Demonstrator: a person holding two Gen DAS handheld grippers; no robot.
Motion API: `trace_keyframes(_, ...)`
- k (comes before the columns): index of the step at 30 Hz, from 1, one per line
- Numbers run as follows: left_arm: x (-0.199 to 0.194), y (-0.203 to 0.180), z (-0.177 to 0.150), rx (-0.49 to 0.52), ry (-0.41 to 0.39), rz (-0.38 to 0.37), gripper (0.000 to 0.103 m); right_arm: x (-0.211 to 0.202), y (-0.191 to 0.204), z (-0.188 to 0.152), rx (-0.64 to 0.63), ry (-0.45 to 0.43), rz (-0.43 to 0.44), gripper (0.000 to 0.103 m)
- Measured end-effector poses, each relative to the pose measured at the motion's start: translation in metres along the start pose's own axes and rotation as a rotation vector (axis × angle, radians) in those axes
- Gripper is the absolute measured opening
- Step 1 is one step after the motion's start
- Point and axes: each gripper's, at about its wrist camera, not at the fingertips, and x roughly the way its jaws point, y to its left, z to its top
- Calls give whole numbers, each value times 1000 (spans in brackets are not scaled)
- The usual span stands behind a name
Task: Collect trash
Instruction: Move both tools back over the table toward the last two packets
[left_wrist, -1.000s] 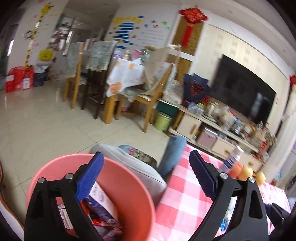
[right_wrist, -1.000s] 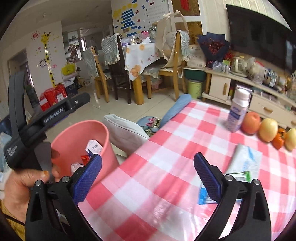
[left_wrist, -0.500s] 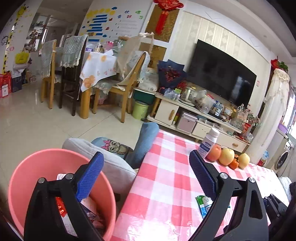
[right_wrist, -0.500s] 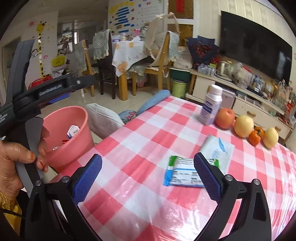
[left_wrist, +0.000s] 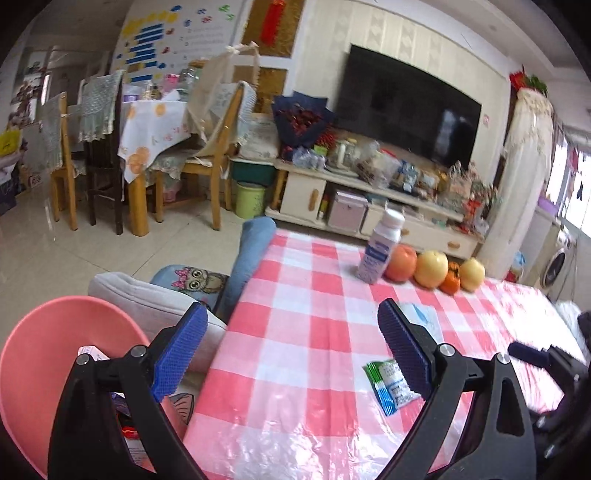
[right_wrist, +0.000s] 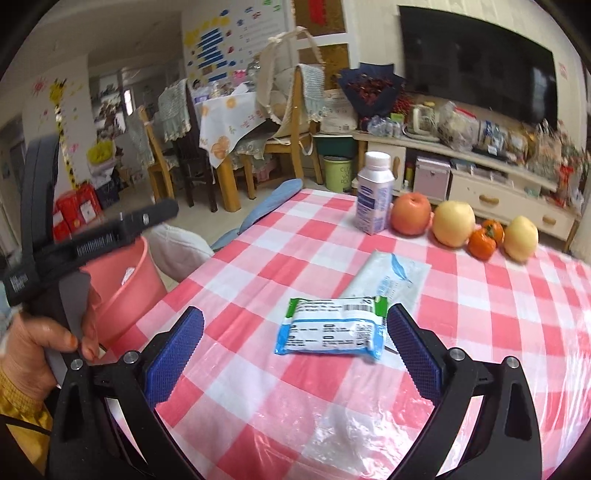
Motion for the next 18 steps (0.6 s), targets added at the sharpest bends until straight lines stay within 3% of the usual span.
trace_keyframes(5,11,-17,-5,26,65,-67,94,-10,-22,2,32,-17,-29,98)
trace_keyframes(12,25,-53,-17,151,147,-177,94,-15,-61,6,66,6,-100,98)
trace_keyframes(18,36,-78,-28,238,197,-246,94,-27,-93,12,124,-24,-109,98)
